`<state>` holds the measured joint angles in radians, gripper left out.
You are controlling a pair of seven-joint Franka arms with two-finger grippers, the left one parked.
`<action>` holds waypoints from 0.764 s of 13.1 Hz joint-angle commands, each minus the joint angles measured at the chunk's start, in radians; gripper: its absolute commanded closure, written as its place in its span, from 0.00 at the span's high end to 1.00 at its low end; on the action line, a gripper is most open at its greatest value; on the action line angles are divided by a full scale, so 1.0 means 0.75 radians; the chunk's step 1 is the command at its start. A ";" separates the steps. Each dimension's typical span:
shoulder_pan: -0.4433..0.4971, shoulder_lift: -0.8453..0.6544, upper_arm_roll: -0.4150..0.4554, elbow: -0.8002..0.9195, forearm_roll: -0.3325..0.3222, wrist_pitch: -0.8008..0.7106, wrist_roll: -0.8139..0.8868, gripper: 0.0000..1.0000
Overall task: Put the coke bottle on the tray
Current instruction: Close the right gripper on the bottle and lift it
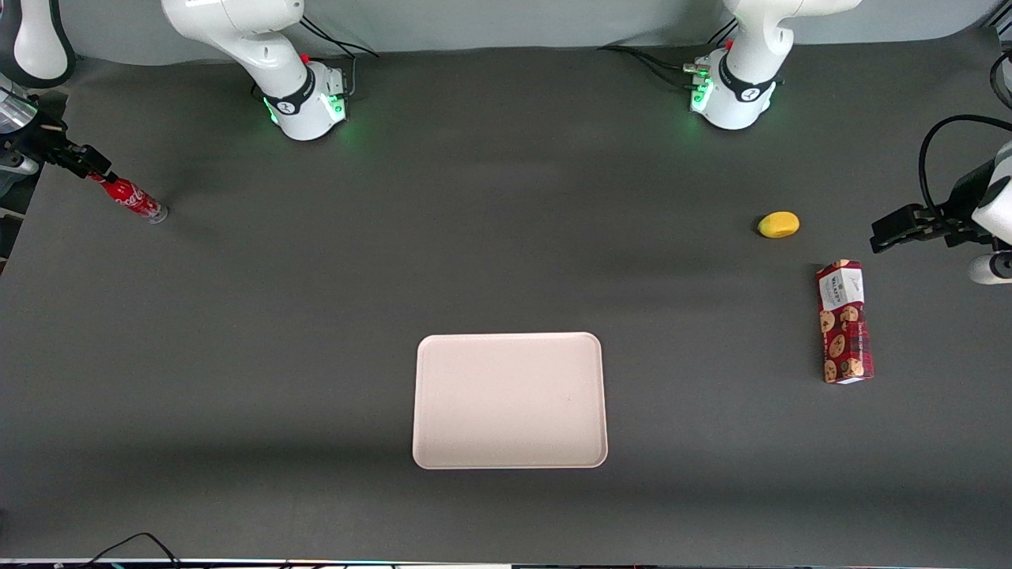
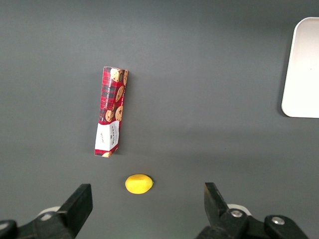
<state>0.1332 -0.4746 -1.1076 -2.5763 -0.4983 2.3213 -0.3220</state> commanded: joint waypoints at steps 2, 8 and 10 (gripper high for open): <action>0.023 0.025 -0.022 0.001 -0.041 0.055 0.032 0.02; 0.025 0.032 0.006 0.019 -0.047 0.004 0.037 0.00; 0.011 0.023 0.132 0.101 -0.027 -0.151 0.057 0.00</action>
<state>0.1372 -0.4669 -1.0843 -2.5668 -0.5083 2.3011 -0.3219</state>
